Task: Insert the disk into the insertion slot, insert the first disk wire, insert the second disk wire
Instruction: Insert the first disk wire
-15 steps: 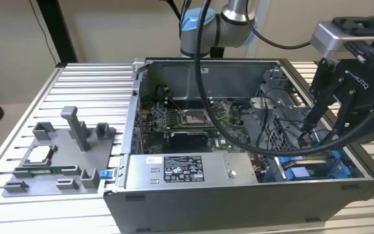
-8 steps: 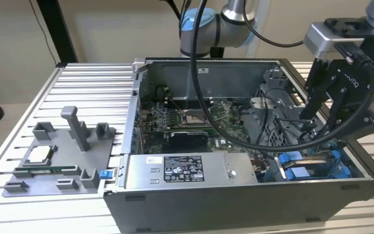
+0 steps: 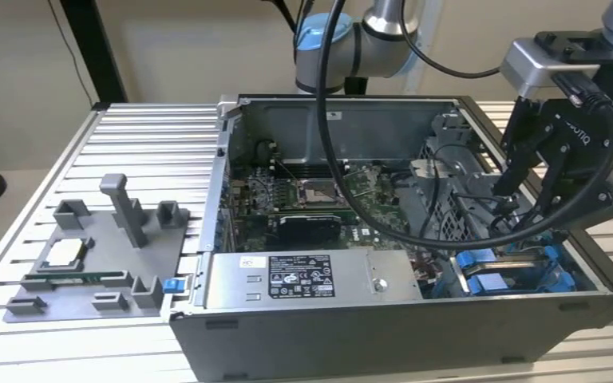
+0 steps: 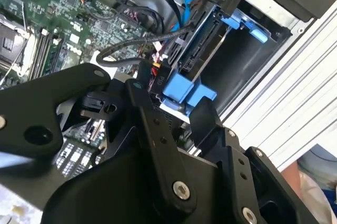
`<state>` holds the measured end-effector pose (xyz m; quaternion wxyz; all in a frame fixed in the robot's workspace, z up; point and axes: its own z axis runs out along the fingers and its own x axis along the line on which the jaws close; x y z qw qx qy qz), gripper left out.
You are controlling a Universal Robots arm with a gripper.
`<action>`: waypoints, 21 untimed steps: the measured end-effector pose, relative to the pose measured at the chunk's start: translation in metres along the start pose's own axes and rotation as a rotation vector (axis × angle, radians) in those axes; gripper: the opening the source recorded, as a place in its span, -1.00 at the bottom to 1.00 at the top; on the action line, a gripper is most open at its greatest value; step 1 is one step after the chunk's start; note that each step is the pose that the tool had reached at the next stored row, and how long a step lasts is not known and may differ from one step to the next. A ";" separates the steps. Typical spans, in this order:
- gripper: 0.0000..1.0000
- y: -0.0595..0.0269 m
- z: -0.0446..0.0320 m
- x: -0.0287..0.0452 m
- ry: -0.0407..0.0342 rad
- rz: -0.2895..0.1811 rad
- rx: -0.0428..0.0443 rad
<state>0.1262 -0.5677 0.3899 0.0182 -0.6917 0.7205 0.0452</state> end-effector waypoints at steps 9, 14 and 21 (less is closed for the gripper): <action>1.00 -0.0014 0.0029 0.0002 0.0002 0.000 -0.0045; 1.00 -0.0014 0.0034 0.0003 0.0002 0.000 -0.0045; 1.00 -0.0016 0.0058 0.0006 -0.0067 0.000 -0.0049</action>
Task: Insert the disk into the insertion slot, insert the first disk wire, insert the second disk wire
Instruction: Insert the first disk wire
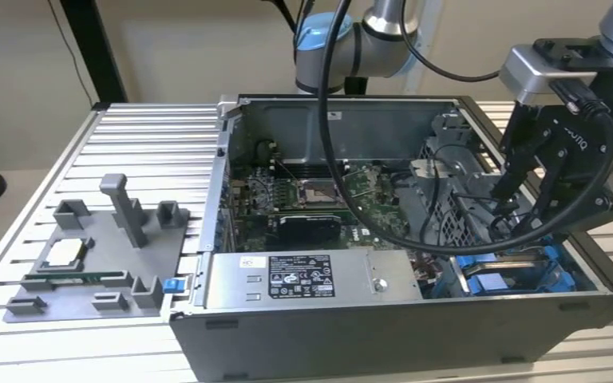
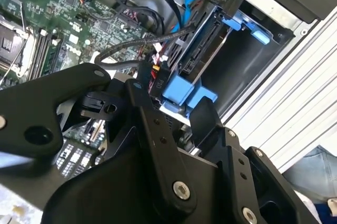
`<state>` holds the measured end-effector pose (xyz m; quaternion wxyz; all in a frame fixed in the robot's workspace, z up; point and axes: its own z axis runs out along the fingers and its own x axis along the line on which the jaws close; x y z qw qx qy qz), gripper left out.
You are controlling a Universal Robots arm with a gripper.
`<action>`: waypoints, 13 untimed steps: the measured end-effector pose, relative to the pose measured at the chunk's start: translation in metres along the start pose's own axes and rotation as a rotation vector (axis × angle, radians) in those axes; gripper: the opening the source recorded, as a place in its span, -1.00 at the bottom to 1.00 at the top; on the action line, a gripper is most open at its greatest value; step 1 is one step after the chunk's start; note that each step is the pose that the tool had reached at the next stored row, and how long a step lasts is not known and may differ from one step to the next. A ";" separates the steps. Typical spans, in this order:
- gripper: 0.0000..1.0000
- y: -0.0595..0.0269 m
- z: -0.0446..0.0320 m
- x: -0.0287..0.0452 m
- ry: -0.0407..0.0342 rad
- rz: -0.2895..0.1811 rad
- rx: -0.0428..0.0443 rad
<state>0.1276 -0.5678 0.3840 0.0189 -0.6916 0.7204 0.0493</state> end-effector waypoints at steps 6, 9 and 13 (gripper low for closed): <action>1.00 -0.0002 0.0022 0.0000 -0.0204 0.000 -0.0008; 1.00 -0.0002 0.0023 0.0001 -0.0207 0.000 -0.0008; 1.00 -0.0002 0.0014 0.0001 -0.0211 0.002 -0.0006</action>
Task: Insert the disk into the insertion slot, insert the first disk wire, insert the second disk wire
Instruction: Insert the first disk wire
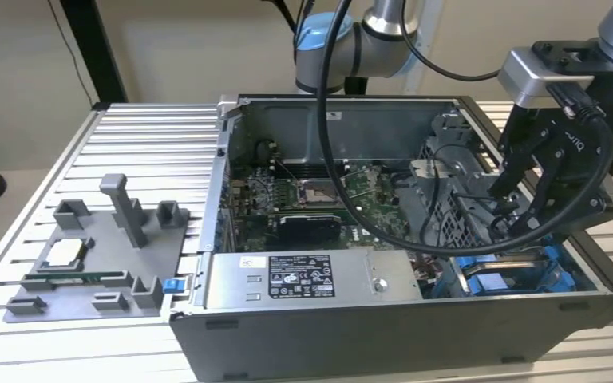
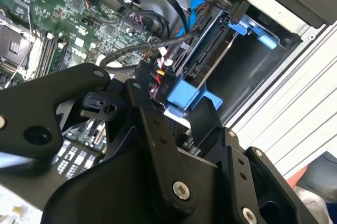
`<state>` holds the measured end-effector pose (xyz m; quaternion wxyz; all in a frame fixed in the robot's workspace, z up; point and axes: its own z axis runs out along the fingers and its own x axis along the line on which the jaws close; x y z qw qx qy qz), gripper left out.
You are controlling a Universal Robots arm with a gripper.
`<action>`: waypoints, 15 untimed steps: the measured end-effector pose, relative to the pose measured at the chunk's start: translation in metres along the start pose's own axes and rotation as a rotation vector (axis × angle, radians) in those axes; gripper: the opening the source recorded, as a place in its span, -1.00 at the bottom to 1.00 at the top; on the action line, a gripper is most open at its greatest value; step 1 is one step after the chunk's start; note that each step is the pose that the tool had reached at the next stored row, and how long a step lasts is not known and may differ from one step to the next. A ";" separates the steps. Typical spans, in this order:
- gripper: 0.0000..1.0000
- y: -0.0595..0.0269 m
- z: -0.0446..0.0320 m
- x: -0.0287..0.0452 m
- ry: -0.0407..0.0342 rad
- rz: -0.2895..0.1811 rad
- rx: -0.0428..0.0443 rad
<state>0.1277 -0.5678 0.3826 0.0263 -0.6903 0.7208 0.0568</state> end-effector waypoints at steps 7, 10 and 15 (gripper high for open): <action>1.00 0.0000 -0.0002 -0.0001 0.0001 0.000 0.0000; 1.00 0.0001 -0.0004 -0.0003 0.0015 0.000 -0.0011; 1.00 0.0001 -0.0001 -0.0012 -0.0010 0.001 -0.0014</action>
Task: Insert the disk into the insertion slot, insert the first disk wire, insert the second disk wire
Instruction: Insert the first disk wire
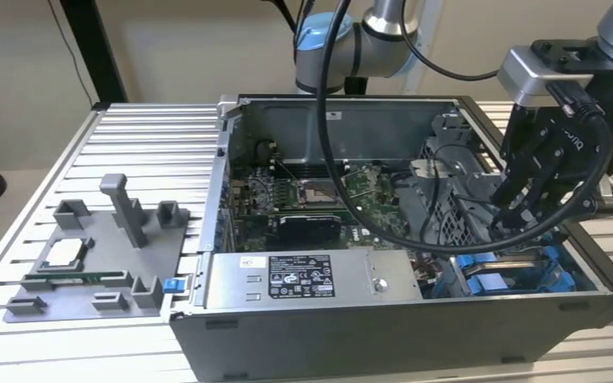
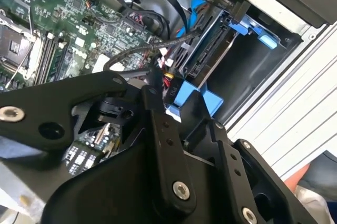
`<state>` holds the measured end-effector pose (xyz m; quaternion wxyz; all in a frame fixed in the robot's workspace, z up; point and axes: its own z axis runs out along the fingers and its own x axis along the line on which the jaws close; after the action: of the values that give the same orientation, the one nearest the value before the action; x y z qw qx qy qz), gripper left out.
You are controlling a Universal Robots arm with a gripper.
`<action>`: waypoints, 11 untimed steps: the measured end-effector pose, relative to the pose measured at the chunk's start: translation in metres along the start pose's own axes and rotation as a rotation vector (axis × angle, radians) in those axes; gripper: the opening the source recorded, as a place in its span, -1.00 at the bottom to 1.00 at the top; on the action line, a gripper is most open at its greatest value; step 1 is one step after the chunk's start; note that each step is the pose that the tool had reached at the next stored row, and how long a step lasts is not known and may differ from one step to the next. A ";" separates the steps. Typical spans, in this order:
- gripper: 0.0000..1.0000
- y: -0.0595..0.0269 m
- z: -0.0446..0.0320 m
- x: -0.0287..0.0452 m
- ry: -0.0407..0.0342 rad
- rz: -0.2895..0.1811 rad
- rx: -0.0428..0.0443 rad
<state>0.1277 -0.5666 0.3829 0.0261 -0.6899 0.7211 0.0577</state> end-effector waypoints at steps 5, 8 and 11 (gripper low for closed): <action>1.00 0.0000 0.0000 -0.0001 -0.0236 0.000 -0.0009; 1.00 0.0000 0.0000 -0.0001 -0.0241 0.000 -0.0010; 1.00 -0.0004 0.0000 -0.0001 -0.0236 0.000 -0.0016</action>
<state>0.1280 -0.5665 0.3829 0.0341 -0.6892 0.7207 0.0664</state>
